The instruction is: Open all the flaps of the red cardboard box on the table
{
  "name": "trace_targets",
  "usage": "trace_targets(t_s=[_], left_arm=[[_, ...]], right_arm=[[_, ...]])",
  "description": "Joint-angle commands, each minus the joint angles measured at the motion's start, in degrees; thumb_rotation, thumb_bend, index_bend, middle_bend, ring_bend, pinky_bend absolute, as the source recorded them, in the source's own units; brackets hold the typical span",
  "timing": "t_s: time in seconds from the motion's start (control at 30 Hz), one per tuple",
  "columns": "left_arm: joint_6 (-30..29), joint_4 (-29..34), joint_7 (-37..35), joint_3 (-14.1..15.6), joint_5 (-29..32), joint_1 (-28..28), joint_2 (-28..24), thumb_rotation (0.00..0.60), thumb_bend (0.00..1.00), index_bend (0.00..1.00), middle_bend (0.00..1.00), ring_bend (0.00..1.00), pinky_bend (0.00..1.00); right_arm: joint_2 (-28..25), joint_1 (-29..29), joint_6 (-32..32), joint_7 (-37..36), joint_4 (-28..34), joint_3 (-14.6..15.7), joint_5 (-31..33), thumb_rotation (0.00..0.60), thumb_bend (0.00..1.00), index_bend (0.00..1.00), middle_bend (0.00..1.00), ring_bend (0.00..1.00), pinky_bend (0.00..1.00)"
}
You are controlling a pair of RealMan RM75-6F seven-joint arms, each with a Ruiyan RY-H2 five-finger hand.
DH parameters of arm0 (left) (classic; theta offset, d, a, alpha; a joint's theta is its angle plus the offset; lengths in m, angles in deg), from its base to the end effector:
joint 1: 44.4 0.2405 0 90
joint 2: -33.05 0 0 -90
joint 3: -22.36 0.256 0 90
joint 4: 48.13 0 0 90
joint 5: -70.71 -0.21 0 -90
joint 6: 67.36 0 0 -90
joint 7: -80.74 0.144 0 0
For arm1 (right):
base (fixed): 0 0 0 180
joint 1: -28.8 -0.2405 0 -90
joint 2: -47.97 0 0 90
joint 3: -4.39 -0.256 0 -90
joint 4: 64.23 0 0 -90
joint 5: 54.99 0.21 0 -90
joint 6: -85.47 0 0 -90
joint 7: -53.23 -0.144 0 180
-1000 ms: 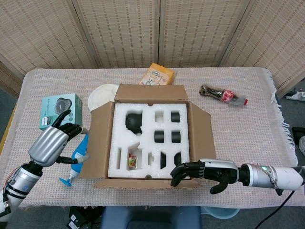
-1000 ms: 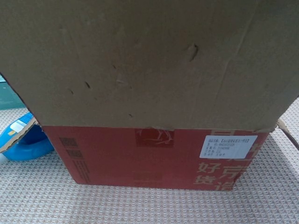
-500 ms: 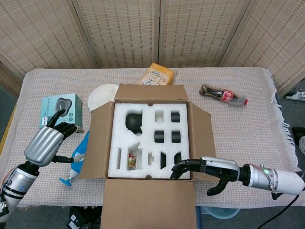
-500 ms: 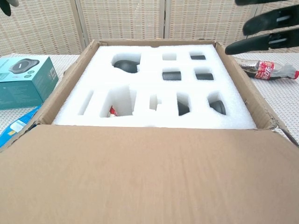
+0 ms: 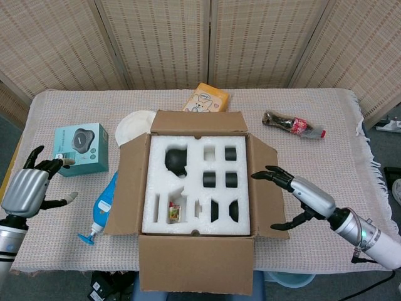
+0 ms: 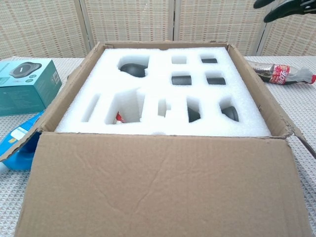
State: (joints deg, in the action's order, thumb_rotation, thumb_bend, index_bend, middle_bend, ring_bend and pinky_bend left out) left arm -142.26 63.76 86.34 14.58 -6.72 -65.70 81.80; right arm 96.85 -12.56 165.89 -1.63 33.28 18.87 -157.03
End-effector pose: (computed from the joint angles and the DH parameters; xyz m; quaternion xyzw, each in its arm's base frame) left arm -0.2090 0.2608 0.2013 -0.6457 -0.3494 -0.4202 0.5333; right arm -0.1858 -0.2668 0.1769 0.6740 -0.5109 0.5119 0.1501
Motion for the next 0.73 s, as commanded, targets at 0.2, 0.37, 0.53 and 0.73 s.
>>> trace_targets(t_s=[0.2,0.37,0.53,0.73], left_arm=[[-6.86,-3.38,4.16,0.68,3.33,4.79,4.33,0.6,0.29,0.26,0.36,0.35,0.0],[-11.77,-5.6,7.01,1.75,2.89,8.01,7.53,0.6,0.32,0.25,0.35,0.35,0.0],[-15.78,-6.7,8.27,3.6,1.09,11.46,9.89,0.6,0.32,0.25,0.35,0.34,0.0],[-19.04,-6.46,11.3,6.22,-1.18,15.25,11.54,0.6,0.32,0.26,0.35,0.34,0.0]], right_arm=[[6.63,16.35,4.12,30.26,-3.98,-6.32,16.74,0.6,0.08,0.08,0.12,0.12,0.0],[8.35,20.82,5.48,33.46,-7.16,-7.02,18.66,0.6,0.08,0.06,0.09,0.1,0.0],[10.62,24.91,7.37,35.73,-9.93,-8.13,20.35,0.6,0.08,0.05,0.09,0.09,0.0],[12.96,28.92,8.91,35.02,-12.77,-8.97,20.0,0.6,0.08,0.05,0.09,0.09,0.0]])
